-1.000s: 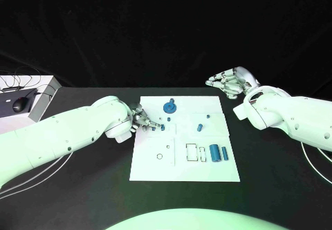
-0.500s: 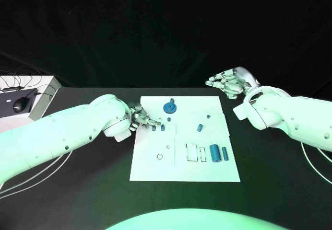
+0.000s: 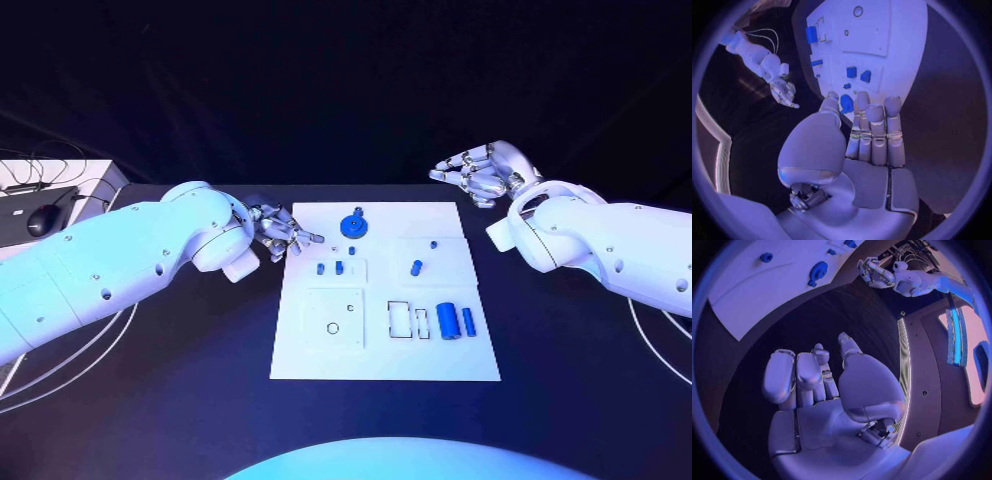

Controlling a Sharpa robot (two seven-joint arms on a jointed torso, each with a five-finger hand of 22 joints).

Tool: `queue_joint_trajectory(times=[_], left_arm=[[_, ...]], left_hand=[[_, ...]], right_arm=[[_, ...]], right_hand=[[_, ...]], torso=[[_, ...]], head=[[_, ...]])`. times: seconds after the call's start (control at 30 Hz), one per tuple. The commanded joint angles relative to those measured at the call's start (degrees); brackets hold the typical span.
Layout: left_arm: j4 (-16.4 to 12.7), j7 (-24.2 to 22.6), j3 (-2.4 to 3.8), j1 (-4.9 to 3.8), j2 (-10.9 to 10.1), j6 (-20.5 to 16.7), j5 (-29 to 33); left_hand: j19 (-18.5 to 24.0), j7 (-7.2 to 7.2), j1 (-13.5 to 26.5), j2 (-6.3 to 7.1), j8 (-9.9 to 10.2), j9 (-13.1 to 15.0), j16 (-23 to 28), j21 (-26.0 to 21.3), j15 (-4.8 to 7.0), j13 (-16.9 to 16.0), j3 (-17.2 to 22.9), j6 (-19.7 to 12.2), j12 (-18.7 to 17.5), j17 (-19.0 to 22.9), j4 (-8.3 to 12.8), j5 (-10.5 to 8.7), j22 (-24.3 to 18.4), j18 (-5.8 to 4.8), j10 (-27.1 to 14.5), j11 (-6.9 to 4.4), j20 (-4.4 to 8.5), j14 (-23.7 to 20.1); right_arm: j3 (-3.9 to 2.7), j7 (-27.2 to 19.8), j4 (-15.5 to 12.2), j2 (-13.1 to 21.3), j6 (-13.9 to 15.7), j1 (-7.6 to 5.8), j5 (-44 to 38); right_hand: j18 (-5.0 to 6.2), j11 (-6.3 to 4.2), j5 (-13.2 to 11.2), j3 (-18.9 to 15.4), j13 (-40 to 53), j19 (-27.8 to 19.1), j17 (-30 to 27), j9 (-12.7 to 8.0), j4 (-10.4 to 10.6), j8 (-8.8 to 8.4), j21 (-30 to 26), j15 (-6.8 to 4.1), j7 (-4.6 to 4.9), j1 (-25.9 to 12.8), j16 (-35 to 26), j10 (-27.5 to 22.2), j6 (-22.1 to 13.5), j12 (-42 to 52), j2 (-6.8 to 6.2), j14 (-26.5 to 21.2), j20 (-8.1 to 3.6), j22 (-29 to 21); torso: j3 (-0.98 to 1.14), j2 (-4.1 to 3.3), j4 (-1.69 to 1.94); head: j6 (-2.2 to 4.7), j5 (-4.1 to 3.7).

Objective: Assemble the parts on the task board

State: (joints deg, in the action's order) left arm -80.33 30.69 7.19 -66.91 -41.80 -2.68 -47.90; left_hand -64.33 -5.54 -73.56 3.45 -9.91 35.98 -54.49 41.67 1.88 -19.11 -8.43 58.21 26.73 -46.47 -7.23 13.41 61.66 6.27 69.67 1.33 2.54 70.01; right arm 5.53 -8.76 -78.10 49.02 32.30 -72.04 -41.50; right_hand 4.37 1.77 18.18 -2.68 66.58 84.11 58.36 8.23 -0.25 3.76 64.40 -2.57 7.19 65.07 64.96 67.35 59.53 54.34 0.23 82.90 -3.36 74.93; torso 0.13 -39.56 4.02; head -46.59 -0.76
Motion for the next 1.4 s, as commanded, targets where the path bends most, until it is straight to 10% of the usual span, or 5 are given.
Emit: queue_joint_trajectory(times=[0.03,0.23,0.6,0.83,1.4], left_arm=[[0.2,-11.3,0.24,0.01,-0.5,-2.8,8.7],[0.8,-24.4,0.14,0.05,-0.3,-7.1,6.8],[1.8,-39.1,-2.91,0.2,2.6,-15.6,-18.4],[4.9,-39.5,-5.24,0.22,5.9,-16.9,-29.8],[9.3,-35.7,-7.02,0.25,10.5,-13.9,-43.6]], left_hand=[[2.0,-1.25,-3.7,-1.95,1.7,-8.0,5.0,-6.8,-1.7,5.4,0.3,-0.9,-4.4,5.7,2.1,0.38,-4.8,0.47,-2.7,1.67,-2.13,-4.1],[7.2,-1.77,-12.9,-4.03,4.9,-22.3,19.9,-20.0,-5.02,15.5,8.0,-0.1,-14.2,20.4,8.9,0.47,-14.6,-0.31,-7.9,4.97,-5.31,-11.4],[7.2,1.24,-10.4,1.26,6.3,-31.7,25.0,-24.1,-5.55,15.7,13.5,3.6,-20.6,29.5,10.1,0.06,-17.1,-0.49,-5.9,4.86,-6.5,-9.8],[3.9,1.0,-9.9,3.65,6.2,-32.2,7.9,-13.9,-4.1,15.7,14.6,4.2,-21.9,22.2,8.3,-0.07,-6.4,0.32,-5.1,4.5,-4.37,-11.1],[5.0,1.59,-9.6,5.62,6.3,-32.2,-13.1,-5.3,-4.59,15.6,13.8,5.7,-19.3,25.7,5.1,0.03,7.2,2.52,-6.5,4.66,-5.24,-15.7]], right_arm=[[-0.03,-1.0,0.0,0.1,0.5,-0.02,-0.2],[-0.03,-2.0,0.2,0.1,1.1,-0.02,0.3],[-0.01,-4.7,1.3,-0.3,2.0,-0.02,2.5],[0.0,-6.2,1.7,-0.8,2.3,-0.02,4.0],[-0.01,-7.8,1.5,-1.2,2.9,-0.02,5.2]], right_hand=[[0.24,-0.1,0.4,0.1,-0.2,2.1,-0.1,-0.1,-0.3,0.11,-0.3,-0.1,0.49,0.2,-0.3,-0.5,-0.1,0.0,0.64,-0.3,-0.03,8.9],[0.41,-0.06,0.4,0.1,-0.8,1.7,-0.8,-0.1,-0.5,0.11,-1.6,-0.06,0.55,0.4,-1.0,-1.2,-0.2,-1.0,0.56,-0.5,0.03,8.6],[2.68,-0.09,0.4,0.2,-11.9,-1.5,-10.6,-0.1,-1.2,0.22,-28.8,-0.19,0.79,1.4,-15.9,-4.6,-1.3,-10.3,0.55,-1.6,0.11,1.4],[3.04,0.1,0.5,0.4,-21.4,-1.8,-13.4,0.0,-1.4,0.35,-53.1,0.03,1.05,2.1,-26.2,-4.5,-2.3,-14.3,0.64,-0.6,0.29,-10.7],[2.03,0.64,0.5,0.4,-35.2,0.1,-12.4,0.2,-1.4,0.42,-59.9,0.52,1.48,2.4,-36.2,-6.2,-3.1,-14.8,0.6,0.2,0.58,-20.6]], torso=[[-0.04,0.03,0.0],[-0.09,0.04,-0.01],[-0.07,0.09,-0.01],[-0.13,-0.13,-0.06],[-0.06,-0.1,-0.02]], head=[[0.31,-0.02],[0.85,-0.03],[2.11,-0.08],[2.63,-0.09],[2.55,-0.21]])
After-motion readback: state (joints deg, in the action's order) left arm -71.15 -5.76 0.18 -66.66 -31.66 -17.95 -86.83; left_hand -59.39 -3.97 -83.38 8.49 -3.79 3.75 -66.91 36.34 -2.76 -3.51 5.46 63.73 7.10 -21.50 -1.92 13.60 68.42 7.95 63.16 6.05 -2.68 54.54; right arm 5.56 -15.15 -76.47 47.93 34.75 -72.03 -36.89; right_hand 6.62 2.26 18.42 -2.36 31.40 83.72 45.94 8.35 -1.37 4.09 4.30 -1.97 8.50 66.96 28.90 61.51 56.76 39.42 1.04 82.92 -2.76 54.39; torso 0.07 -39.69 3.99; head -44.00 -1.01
